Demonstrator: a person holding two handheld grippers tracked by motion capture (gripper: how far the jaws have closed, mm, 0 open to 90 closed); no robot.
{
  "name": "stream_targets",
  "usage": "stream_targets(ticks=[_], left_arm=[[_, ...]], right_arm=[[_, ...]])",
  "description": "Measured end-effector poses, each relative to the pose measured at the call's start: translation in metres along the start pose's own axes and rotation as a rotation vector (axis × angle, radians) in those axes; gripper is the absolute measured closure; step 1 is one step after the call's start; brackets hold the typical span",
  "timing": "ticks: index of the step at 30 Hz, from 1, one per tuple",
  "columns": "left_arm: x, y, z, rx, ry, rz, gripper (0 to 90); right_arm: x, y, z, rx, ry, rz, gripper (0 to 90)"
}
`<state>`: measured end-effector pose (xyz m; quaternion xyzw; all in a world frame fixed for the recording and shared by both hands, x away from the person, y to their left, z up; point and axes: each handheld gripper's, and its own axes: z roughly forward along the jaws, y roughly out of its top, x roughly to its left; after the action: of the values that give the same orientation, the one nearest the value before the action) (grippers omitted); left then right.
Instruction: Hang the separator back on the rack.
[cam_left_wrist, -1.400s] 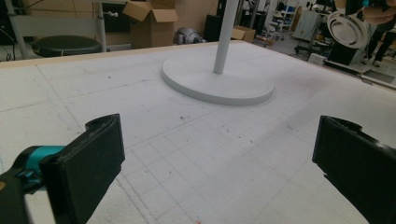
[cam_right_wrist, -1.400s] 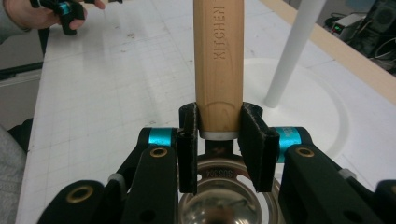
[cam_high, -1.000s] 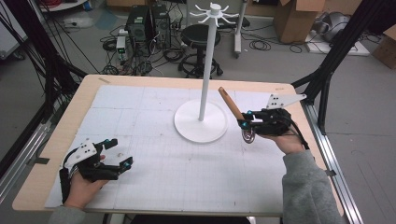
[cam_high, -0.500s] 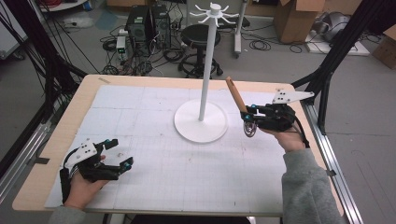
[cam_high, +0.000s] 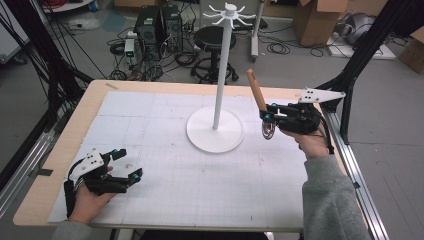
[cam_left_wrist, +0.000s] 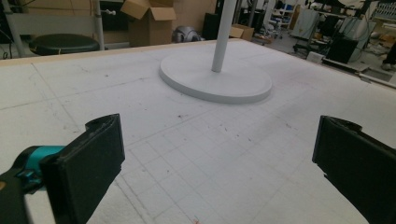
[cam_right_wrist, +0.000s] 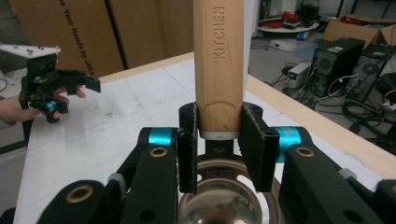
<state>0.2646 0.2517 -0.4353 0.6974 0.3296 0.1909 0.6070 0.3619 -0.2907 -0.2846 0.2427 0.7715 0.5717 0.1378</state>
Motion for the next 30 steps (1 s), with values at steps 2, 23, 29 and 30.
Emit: stream_targets(ticks=[2, 23, 29, 30], left_arm=[[0.0, 0.0, 0.0, -0.001, 0.0, 0.0, 2.8], [0.0, 0.001, -0.001, -0.013, -0.006, 0.001, 2.8], [-0.001, 0.0, -0.001, -0.012, -0.011, 0.0, 2.8], [-0.001, 0.0, -0.001, -0.012, -0.009, -0.002, 2.8]], right_arm=[[0.0, 0.002, 0.0, -0.001, -0.003, 0.005, 69.8], [0.004, 0.035, -0.006, -0.052, -0.045, -0.021, 69.8], [0.003, 0.043, -0.011, -0.082, -0.091, -0.02, 69.8], [0.003, 0.044, -0.012, -0.084, -0.091, -0.017, 69.8]])
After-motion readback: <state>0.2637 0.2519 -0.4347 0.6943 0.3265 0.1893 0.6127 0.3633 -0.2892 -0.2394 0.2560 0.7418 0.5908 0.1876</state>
